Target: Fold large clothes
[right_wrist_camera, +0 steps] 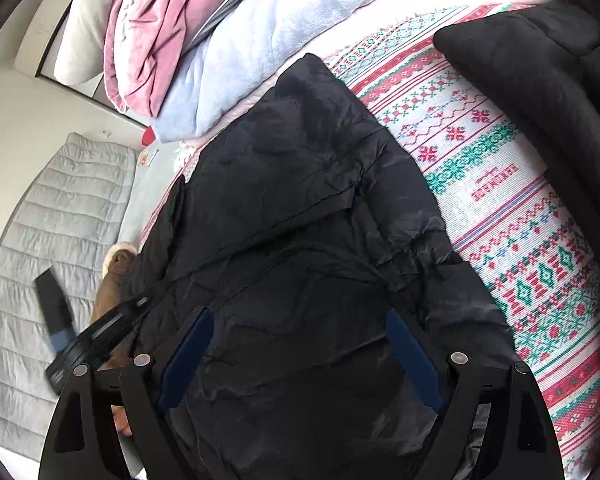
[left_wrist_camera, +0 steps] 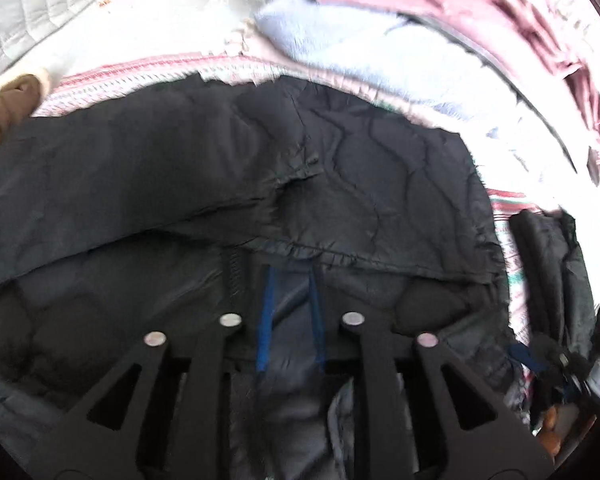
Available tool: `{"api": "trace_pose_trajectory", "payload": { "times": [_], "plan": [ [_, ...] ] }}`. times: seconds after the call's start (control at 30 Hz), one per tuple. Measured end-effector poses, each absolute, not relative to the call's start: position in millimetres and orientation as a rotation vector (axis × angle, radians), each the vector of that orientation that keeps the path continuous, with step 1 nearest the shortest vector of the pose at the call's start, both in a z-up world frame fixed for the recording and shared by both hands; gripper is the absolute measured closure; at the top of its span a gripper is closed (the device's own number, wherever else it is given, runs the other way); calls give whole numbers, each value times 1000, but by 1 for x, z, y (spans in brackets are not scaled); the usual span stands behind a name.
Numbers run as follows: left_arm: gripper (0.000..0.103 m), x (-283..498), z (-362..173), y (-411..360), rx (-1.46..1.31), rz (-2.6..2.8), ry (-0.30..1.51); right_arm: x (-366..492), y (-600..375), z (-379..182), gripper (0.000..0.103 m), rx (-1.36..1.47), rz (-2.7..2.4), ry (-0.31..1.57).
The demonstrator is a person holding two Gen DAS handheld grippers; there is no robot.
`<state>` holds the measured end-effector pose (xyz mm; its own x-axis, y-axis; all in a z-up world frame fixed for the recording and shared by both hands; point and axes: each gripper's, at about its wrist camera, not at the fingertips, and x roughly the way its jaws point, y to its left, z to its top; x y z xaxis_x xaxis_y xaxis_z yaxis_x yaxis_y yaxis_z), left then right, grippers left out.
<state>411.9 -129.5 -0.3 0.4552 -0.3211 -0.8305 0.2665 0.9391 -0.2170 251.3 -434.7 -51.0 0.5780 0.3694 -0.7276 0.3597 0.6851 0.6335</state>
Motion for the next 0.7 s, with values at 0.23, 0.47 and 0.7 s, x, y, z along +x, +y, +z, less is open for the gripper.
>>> {"api": "trace_pose_trajectory", "payload": {
  "times": [0.23,0.47,0.7],
  "plan": [
    [57,358,42,-28,-246,-317,981,249,-439,-51,14,859,-7,983],
    [41,283,42,93,-382,-91,958,245,-439,-48,14,843,-3,975],
    [34,219,5,161,-454,25,998,228,-440,-35,14,775,-36,960]
  ]
}}
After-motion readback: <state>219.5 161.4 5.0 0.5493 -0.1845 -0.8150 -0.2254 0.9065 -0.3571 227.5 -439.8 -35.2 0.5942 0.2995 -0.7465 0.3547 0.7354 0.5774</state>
